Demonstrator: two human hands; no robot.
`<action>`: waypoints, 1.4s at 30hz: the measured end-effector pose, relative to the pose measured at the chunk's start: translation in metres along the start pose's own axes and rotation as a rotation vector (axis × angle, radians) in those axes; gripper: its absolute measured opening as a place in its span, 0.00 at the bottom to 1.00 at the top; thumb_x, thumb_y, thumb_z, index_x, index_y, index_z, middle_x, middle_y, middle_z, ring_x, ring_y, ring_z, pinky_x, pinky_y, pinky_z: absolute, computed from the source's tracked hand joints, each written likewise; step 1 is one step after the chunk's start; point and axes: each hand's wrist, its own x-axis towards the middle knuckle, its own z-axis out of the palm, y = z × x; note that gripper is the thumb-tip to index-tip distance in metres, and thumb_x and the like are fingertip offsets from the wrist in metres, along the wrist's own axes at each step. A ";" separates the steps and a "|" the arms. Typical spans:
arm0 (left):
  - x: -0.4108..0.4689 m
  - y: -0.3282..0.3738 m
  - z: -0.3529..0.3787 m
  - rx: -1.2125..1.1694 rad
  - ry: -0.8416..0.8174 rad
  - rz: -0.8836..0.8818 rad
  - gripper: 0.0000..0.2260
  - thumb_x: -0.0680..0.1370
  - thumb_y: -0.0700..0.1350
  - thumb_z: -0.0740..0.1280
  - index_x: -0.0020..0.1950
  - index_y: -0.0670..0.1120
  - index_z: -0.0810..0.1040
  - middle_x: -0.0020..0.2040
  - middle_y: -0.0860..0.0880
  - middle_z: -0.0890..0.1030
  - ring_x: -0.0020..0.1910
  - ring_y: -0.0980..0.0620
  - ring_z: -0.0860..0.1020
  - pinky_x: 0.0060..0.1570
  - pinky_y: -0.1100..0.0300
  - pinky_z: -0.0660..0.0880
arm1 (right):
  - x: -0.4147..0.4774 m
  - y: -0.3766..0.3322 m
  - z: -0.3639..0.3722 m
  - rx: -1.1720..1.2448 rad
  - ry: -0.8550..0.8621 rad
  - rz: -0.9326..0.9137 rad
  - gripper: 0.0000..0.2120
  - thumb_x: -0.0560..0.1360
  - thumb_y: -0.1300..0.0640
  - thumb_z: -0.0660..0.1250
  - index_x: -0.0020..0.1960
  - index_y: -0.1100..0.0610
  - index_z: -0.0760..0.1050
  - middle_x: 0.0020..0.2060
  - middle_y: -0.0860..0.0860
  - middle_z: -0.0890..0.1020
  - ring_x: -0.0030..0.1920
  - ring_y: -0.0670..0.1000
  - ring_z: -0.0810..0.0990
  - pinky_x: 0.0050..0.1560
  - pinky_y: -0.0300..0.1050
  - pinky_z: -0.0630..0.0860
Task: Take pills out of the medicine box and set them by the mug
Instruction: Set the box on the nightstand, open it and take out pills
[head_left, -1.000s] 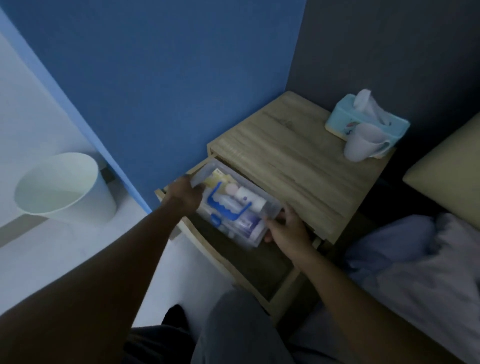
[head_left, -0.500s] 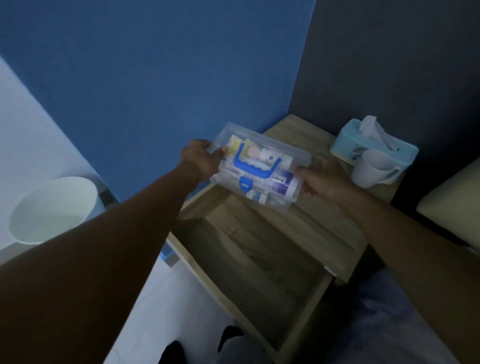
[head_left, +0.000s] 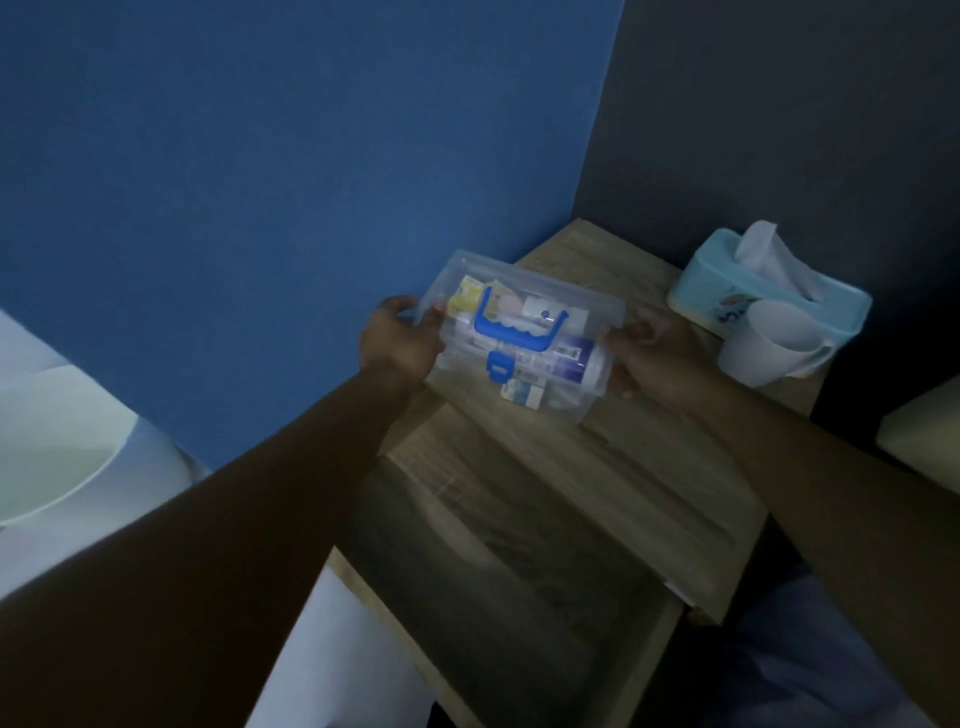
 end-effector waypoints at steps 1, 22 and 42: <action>-0.006 -0.005 0.003 -0.071 0.052 -0.027 0.17 0.77 0.52 0.70 0.59 0.42 0.74 0.40 0.50 0.78 0.37 0.44 0.83 0.49 0.48 0.83 | -0.001 -0.001 -0.001 -0.093 -0.002 -0.023 0.19 0.77 0.44 0.68 0.65 0.49 0.75 0.35 0.40 0.84 0.30 0.35 0.81 0.27 0.31 0.74; -0.061 -0.047 0.026 -0.155 -0.219 -0.102 0.11 0.76 0.47 0.71 0.57 0.47 0.81 0.51 0.49 0.85 0.50 0.51 0.84 0.48 0.56 0.82 | -0.012 -0.024 -0.009 -0.862 -0.250 -0.269 0.58 0.64 0.36 0.77 0.82 0.56 0.51 0.82 0.51 0.52 0.80 0.54 0.57 0.78 0.54 0.60; -0.032 -0.023 -0.022 1.092 -0.330 0.605 0.37 0.77 0.40 0.62 0.80 0.42 0.43 0.81 0.43 0.43 0.80 0.45 0.42 0.79 0.53 0.46 | 0.027 -0.070 -0.054 -0.417 0.224 -0.460 0.11 0.77 0.56 0.70 0.58 0.57 0.78 0.51 0.53 0.82 0.51 0.52 0.82 0.46 0.40 0.78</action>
